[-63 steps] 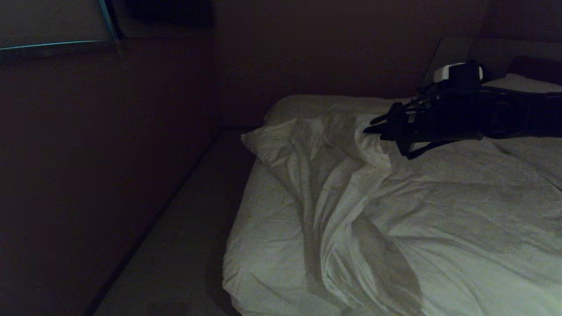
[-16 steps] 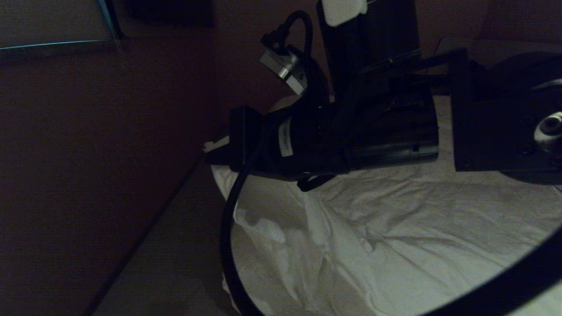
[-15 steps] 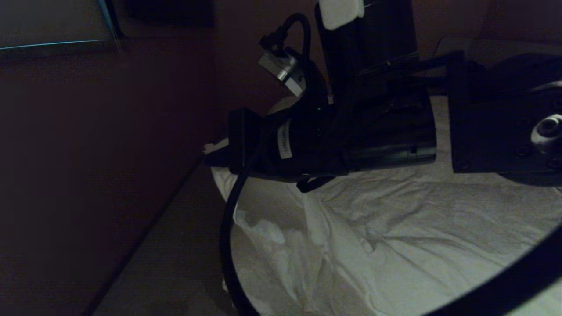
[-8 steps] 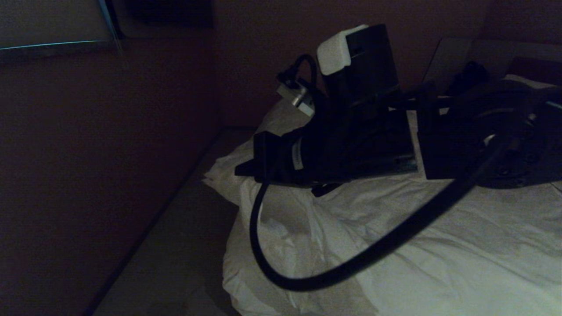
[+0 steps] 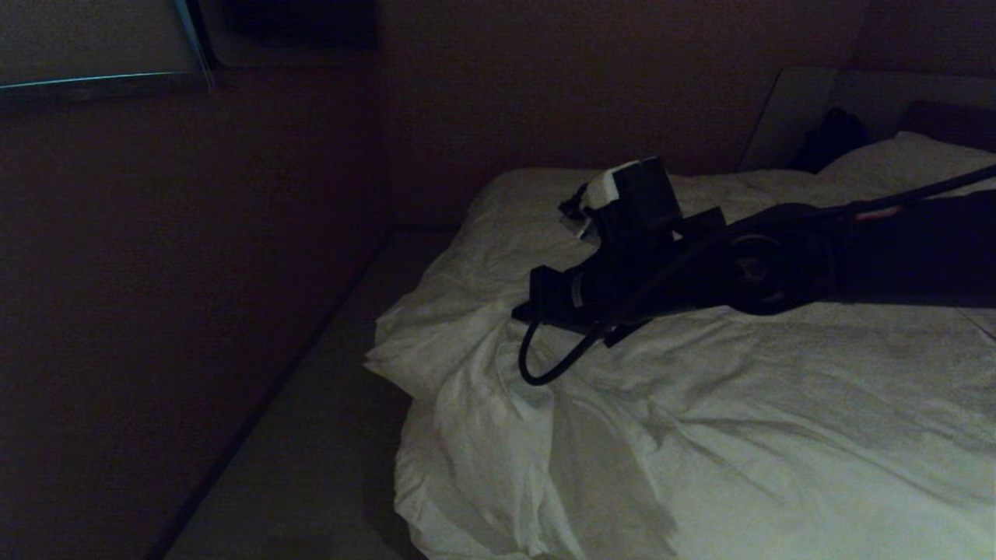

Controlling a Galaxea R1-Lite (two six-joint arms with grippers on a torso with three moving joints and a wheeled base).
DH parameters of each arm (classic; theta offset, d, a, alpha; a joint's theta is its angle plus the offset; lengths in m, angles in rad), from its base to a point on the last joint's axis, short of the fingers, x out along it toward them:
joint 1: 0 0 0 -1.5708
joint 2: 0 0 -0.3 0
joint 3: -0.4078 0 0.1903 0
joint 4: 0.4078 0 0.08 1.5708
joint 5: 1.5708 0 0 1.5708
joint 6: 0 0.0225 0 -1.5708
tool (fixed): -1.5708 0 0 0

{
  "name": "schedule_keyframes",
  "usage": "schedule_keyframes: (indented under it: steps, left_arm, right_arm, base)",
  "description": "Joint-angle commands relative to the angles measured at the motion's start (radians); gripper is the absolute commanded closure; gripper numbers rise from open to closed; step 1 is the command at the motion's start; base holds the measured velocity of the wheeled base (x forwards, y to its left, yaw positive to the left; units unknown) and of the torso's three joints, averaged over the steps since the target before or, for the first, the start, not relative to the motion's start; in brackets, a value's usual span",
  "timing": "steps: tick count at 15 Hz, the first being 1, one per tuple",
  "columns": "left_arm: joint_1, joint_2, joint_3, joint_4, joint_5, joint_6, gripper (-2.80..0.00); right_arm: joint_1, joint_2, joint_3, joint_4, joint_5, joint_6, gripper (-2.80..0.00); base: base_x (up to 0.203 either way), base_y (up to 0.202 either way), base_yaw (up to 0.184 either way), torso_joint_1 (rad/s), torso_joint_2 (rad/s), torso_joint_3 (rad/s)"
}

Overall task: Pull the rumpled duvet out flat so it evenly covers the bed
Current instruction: Flatten the corners of the folded blanket

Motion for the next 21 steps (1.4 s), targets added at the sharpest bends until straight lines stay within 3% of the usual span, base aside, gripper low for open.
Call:
schedule_keyframes:
  steps: [1, 5, 11, 19, 20, 21]
  left_arm:
    - [0.0, 0.0, 0.0, 0.0, 0.0, 0.0, 0.0]
    - [0.0, 0.0, 0.0, 0.0, 0.0, 0.0, 0.0]
    - [0.0, 0.0, 0.0, 0.0, 0.0, 0.0, 0.0]
    - [0.0, 0.0, 0.0, 0.0, 0.0, 0.0, 0.0]
    - [0.0, 0.0, 0.0, 0.0, 0.0, 0.0, 0.0]
    - [0.0, 0.0, 0.0, 0.0, 0.0, 0.0, 0.0]
  right_arm:
    - [-0.072, 0.101, -0.009, -0.031, 0.0, 0.004, 0.0]
    - [-0.137, 0.213, -0.069, -0.063, -0.003, 0.005, 0.0]
    - [-0.132, 0.309, -0.095, -0.056, -0.063, -0.032, 0.0]
    - [-0.131, 0.307, -0.089, -0.054, -0.066, -0.034, 0.0]
    - [-0.129, 0.304, -0.089, -0.054, -0.066, -0.034, -2.8]
    - [-0.131, 0.299, -0.091, -0.054, -0.066, -0.034, -2.8]
  base:
    - [0.0, 0.0, 0.0, 0.0, 0.0, 0.0]
    - [0.0, 0.0, 0.0, 0.0, 0.0, 0.0]
    - [0.0, 0.0, 0.0, 0.0, 0.0, 0.0]
    - [0.0, 0.0, 0.0, 0.0, 0.0, 0.0]
    - [0.0, 0.0, 0.0, 0.0, 0.0, 0.0]
    - [0.0, 0.0, 0.0, 0.0, 0.0, 0.0]
